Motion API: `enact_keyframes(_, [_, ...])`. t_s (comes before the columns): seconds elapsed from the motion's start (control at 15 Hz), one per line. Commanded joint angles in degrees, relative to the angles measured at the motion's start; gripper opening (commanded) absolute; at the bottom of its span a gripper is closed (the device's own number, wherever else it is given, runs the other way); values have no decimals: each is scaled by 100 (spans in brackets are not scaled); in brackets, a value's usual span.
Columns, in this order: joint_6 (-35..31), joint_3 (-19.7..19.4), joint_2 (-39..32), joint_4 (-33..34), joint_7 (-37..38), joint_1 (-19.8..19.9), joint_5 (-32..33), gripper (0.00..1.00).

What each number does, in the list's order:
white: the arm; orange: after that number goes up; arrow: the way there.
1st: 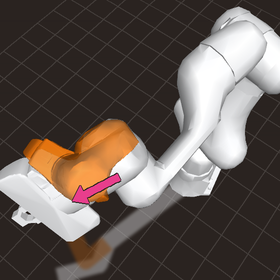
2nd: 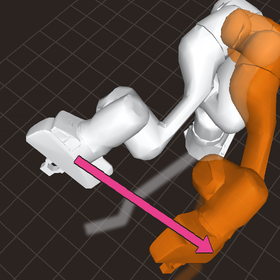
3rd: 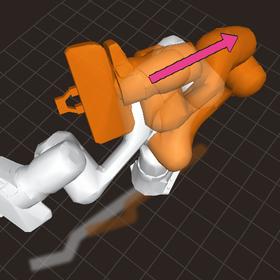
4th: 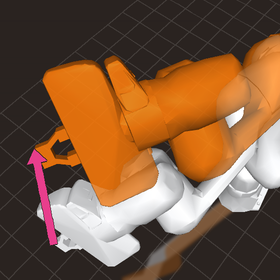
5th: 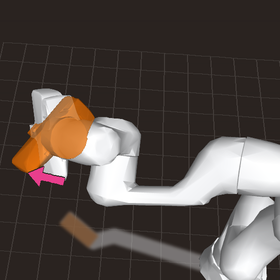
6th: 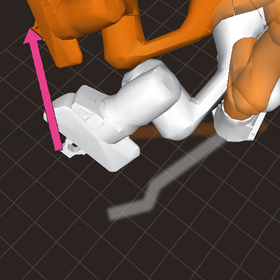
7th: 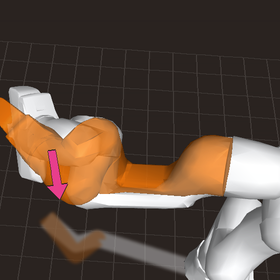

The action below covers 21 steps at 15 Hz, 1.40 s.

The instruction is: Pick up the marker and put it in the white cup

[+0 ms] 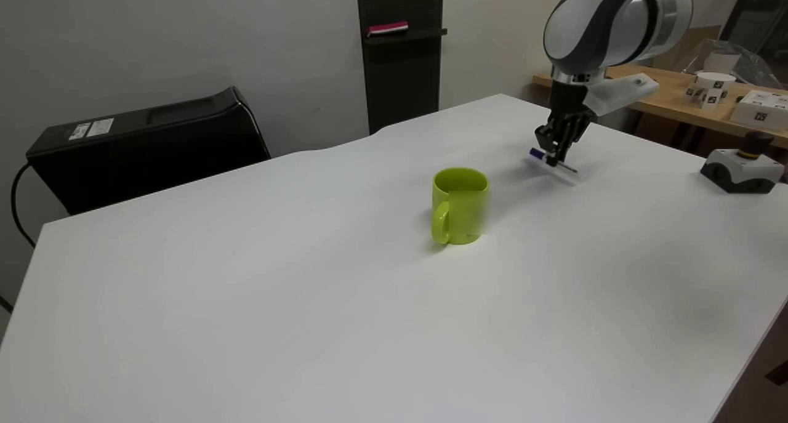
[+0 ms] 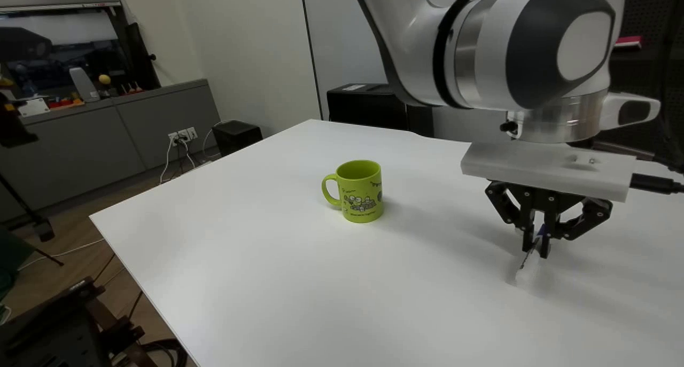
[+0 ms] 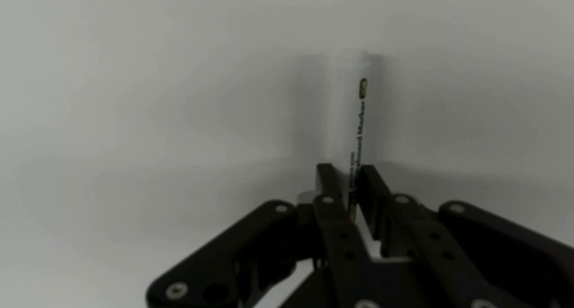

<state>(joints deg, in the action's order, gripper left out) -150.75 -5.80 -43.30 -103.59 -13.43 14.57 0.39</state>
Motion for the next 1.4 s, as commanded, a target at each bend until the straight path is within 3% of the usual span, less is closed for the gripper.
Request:
enact_keyframes(0.0, [621,-251,21,445,619,-168,57,4])
enact_keyframes(0.6, [1626,-283,452,1155,1143,-340,52,4])
enact_keyframes(1.33, [1563,-199,1009,923,1442,-1077,442,4])
